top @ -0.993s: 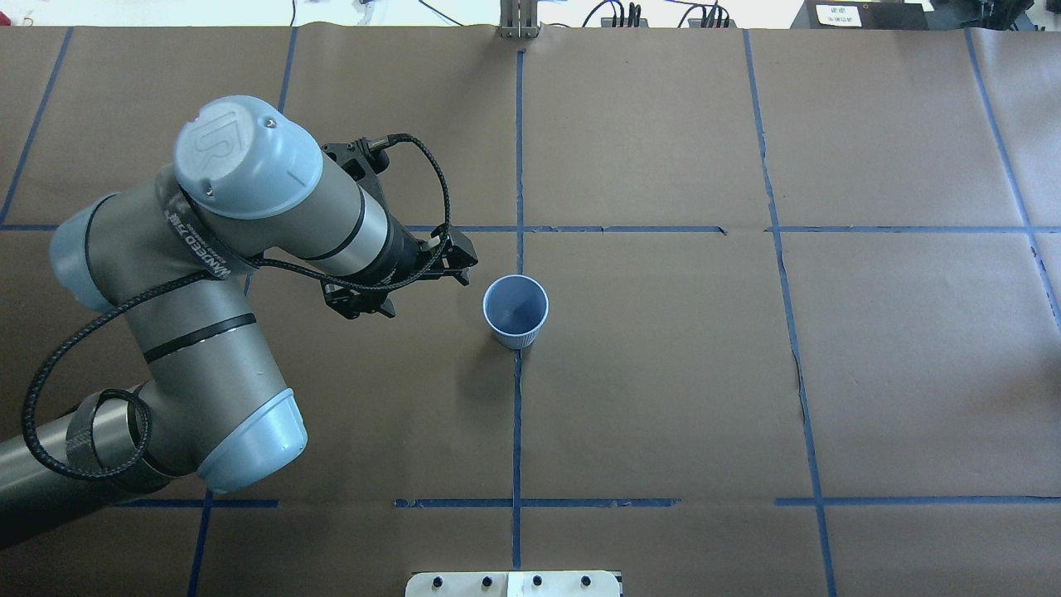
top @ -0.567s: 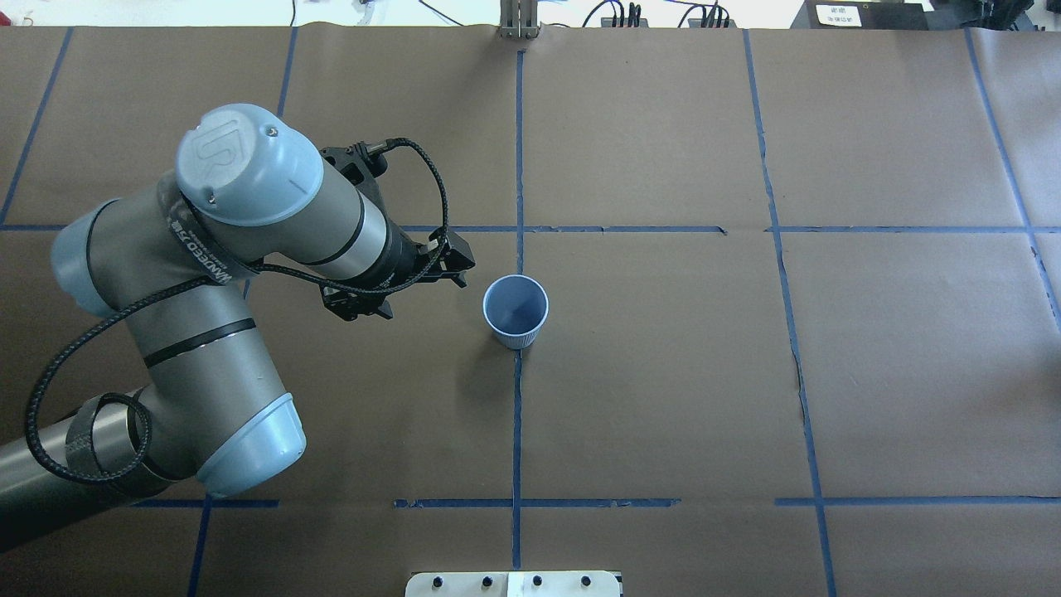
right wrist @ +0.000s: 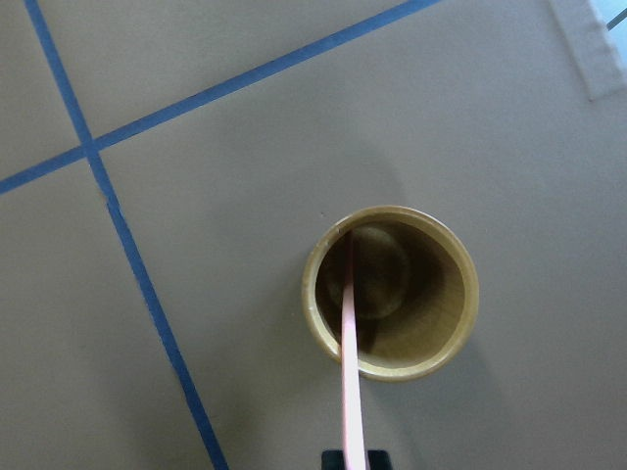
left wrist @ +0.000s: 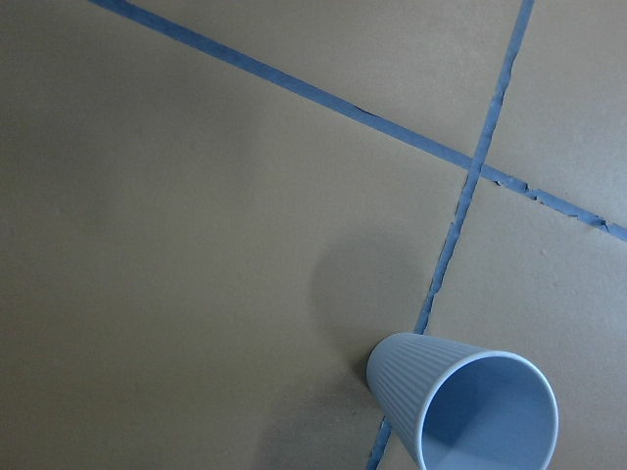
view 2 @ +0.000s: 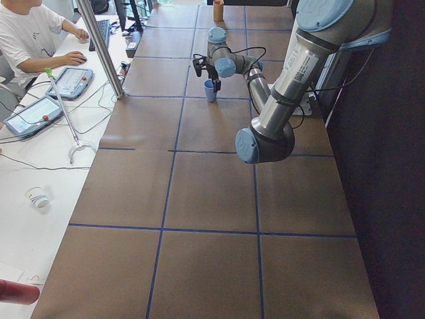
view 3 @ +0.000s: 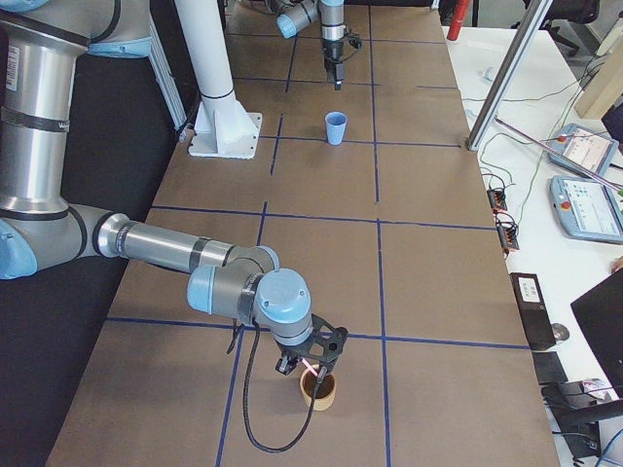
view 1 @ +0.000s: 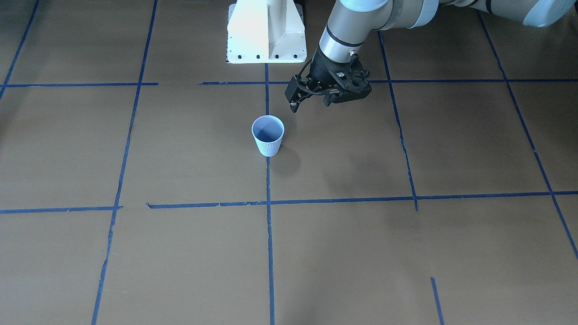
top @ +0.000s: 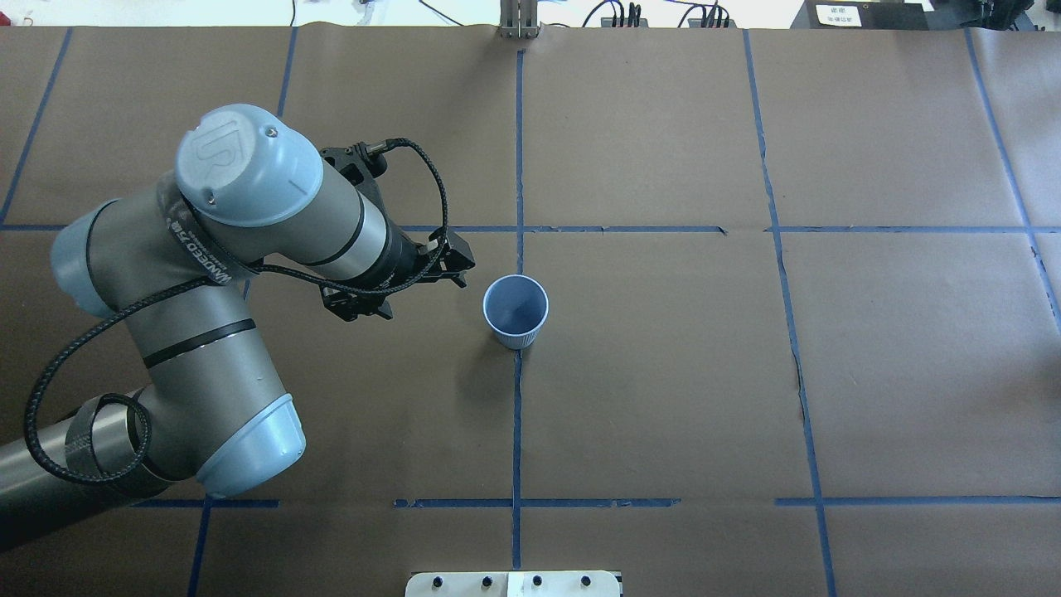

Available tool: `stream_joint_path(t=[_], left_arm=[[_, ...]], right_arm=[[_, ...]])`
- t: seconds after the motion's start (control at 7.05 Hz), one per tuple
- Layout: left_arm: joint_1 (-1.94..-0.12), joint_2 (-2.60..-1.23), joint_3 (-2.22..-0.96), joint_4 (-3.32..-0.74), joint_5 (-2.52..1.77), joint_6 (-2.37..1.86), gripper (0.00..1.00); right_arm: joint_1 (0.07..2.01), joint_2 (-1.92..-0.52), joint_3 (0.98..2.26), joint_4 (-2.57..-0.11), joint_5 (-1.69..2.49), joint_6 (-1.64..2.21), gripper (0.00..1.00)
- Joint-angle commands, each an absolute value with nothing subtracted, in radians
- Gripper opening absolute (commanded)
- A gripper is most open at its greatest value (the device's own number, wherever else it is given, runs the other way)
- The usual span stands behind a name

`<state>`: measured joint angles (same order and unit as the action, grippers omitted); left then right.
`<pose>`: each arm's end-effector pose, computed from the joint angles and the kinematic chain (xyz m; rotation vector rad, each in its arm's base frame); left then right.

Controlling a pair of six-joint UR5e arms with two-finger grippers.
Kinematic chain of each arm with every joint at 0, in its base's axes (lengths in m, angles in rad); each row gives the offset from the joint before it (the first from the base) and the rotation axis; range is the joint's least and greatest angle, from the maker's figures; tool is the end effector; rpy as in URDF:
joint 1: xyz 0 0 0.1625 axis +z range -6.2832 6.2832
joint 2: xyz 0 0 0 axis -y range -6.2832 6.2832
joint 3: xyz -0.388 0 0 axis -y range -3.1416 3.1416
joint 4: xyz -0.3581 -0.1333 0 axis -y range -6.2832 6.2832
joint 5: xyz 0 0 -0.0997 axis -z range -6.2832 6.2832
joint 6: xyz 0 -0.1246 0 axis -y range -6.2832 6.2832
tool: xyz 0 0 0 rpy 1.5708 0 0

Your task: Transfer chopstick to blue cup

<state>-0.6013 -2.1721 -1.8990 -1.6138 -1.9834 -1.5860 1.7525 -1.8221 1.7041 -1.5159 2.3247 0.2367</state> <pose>0.4346 -0.3992 0.1774 -0.0868 1.0313 -0.3604 0.1110 -0.3384 0.6774 -0.0814 -0.7576 0.4219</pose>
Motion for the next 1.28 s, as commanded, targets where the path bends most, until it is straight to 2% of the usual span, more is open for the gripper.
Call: stream_joint_path(t=[0.0,0.28,0.57,1.13], left_arm=[[-0.6,-2.172,-1.898,-1.614,-1.983,-1.588,1.0],[-0.6,-2.172,-1.898,-1.614,-1.983,-1.588,1.0],[-0.595,-2.172,-1.898,-1.614,-1.983,-1.597,1.0],[-0.592,-2.172,-1.898,-1.615,-1.983,-1.597,1.0]], right_arm=[[1.798,-1.865,1.791,-1.52,2.312,0.229,0.0],[1.88,-1.876,1.828,-1.522,2.312,0.225,0.0],[1.936,-1.884,1.925,-1.605,2.31,0.225,0.0],[1.956,-1.894,2.087,-1.713,2.313,0.225,0.0]])
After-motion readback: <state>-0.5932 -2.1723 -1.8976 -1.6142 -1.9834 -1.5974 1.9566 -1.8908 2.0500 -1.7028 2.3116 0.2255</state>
